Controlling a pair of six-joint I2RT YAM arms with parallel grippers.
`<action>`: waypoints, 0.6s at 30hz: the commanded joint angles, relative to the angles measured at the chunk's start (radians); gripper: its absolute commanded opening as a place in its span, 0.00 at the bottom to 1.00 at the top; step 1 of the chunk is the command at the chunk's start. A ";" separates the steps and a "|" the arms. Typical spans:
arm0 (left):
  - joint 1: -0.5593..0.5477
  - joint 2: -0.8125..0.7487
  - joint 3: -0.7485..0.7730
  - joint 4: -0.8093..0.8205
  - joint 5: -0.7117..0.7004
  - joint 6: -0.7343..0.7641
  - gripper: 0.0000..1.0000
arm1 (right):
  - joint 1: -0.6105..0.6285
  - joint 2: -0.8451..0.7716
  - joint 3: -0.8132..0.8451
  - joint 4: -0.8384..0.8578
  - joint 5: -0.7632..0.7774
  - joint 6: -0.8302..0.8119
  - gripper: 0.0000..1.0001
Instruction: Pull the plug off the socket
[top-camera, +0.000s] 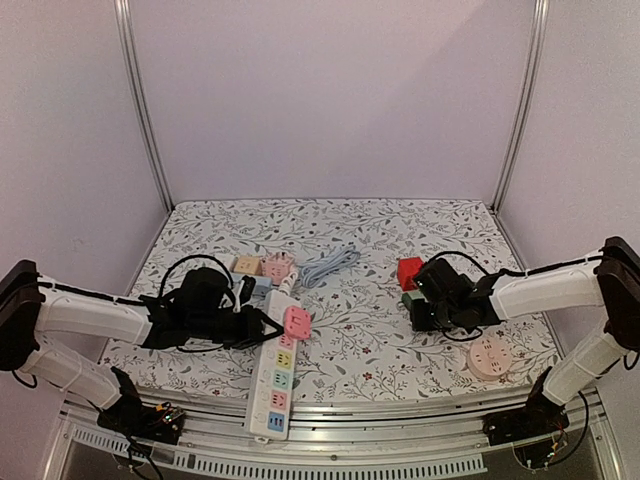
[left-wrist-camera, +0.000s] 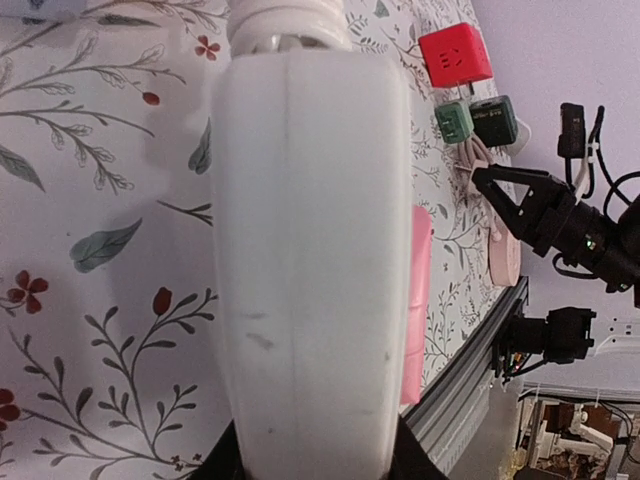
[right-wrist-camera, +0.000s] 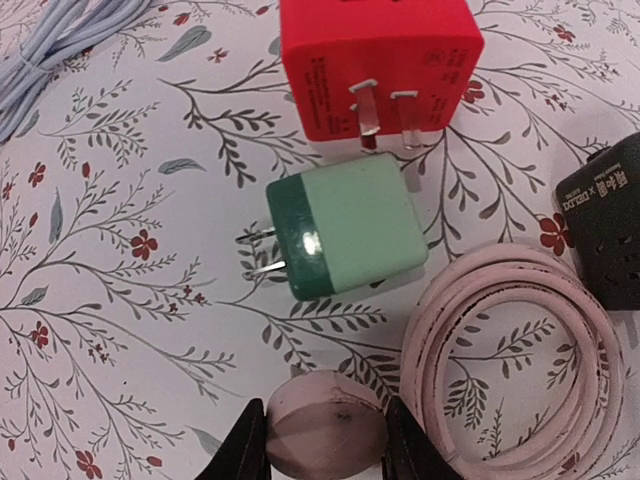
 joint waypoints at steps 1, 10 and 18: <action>0.009 -0.029 0.001 0.117 0.061 0.015 0.22 | -0.057 -0.036 -0.034 -0.035 -0.008 -0.018 0.00; 0.008 -0.032 -0.002 0.153 0.076 0.002 0.22 | -0.060 -0.172 -0.026 -0.124 -0.105 -0.023 0.60; 0.009 -0.042 0.001 0.255 0.131 0.012 0.21 | -0.005 -0.423 0.008 -0.200 -0.208 0.026 0.88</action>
